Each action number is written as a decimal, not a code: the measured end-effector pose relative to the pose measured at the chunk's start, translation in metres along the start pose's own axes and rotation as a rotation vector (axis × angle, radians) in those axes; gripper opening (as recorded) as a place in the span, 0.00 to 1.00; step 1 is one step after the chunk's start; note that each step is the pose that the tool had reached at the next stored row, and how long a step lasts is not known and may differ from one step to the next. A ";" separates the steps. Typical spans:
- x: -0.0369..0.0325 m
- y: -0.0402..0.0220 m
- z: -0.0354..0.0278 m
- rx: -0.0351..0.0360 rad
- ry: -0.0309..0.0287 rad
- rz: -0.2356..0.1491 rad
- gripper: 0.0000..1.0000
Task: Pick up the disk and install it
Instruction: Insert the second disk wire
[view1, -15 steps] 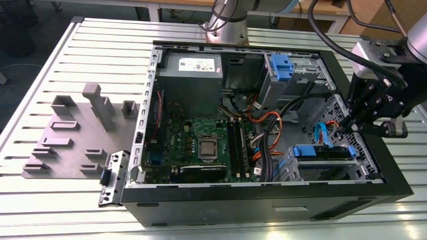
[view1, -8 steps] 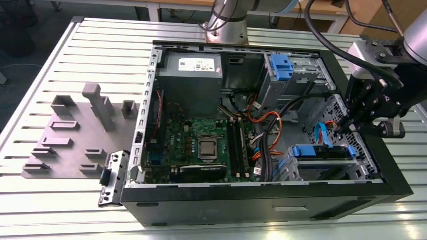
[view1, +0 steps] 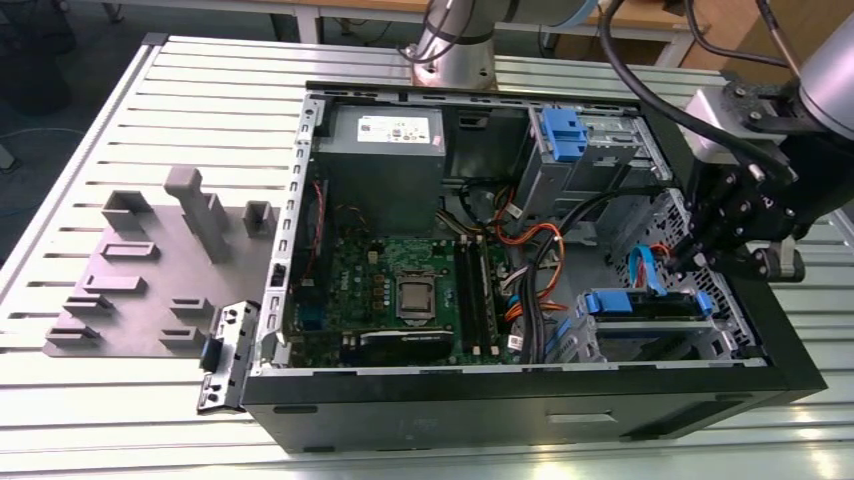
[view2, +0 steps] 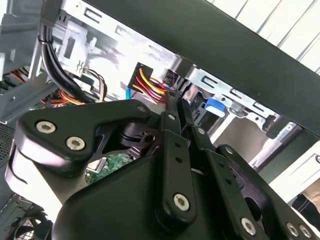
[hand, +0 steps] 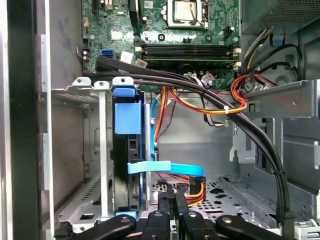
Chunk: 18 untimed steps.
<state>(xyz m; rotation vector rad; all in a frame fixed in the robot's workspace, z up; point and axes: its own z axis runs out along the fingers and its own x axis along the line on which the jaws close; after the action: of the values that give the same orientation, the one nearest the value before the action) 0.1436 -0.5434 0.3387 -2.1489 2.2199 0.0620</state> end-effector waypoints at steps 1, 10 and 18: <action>0.0017 0.0001 -0.0001 0.0002 0.0000 0.000 0.17; 0.0081 0.0011 -0.0005 0.0011 -0.0001 0.000 0.17; 0.0085 0.0012 -0.0006 0.0011 0.0000 0.000 0.17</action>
<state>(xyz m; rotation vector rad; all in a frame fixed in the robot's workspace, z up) 0.1421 -0.5519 0.3387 -2.1483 2.2194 0.0608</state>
